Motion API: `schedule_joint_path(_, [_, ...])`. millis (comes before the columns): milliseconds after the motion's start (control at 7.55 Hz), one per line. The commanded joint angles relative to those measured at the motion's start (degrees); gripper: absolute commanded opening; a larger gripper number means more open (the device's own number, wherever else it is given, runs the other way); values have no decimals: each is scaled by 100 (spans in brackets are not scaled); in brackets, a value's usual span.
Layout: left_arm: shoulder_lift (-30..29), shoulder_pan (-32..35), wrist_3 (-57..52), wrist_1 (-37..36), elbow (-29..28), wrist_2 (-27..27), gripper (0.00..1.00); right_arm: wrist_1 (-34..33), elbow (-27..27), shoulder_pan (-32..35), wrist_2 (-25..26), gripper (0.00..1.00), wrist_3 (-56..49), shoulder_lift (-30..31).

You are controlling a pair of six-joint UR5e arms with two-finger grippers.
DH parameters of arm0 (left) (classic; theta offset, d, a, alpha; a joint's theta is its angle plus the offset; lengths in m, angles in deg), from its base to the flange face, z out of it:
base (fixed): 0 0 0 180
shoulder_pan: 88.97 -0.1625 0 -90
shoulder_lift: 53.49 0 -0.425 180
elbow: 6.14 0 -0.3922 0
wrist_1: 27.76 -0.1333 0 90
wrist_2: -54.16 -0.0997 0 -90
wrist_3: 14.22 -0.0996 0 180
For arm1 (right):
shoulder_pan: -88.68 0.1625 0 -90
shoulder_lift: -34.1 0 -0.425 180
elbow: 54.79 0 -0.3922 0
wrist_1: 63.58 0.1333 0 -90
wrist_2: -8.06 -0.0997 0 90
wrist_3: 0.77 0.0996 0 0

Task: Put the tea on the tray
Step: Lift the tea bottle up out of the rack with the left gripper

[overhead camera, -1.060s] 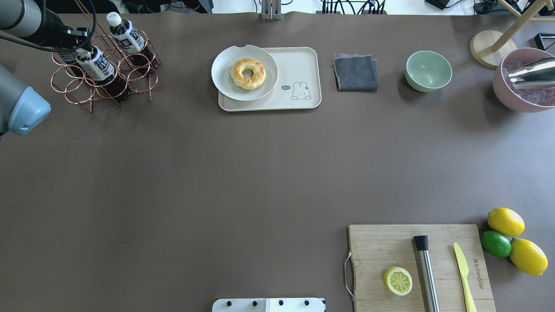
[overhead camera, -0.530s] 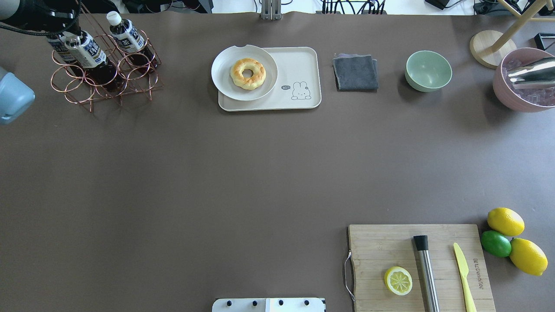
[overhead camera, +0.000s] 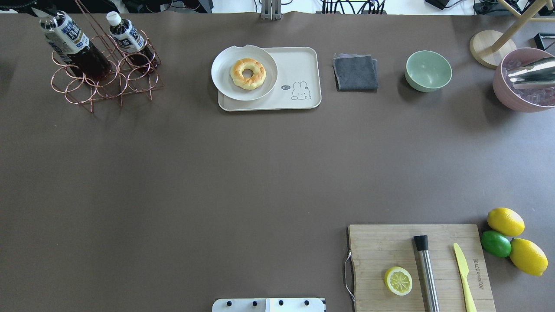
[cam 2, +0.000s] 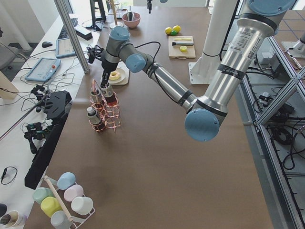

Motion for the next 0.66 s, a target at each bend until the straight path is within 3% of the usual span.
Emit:
schedule_joint_path(0, [-42,183,-410,-1131,840,19,0,0,-17,-42,-7,100,9,0])
schedule_joint_path(265, [-524,26,-306,-1758,1106,19,0,0,-17,-50,-15,100,0,0])
schedule_joint_path(530, [-822,-569,313,-1839,1169,-68,0,0,-17,-77,-15,100,0,0])
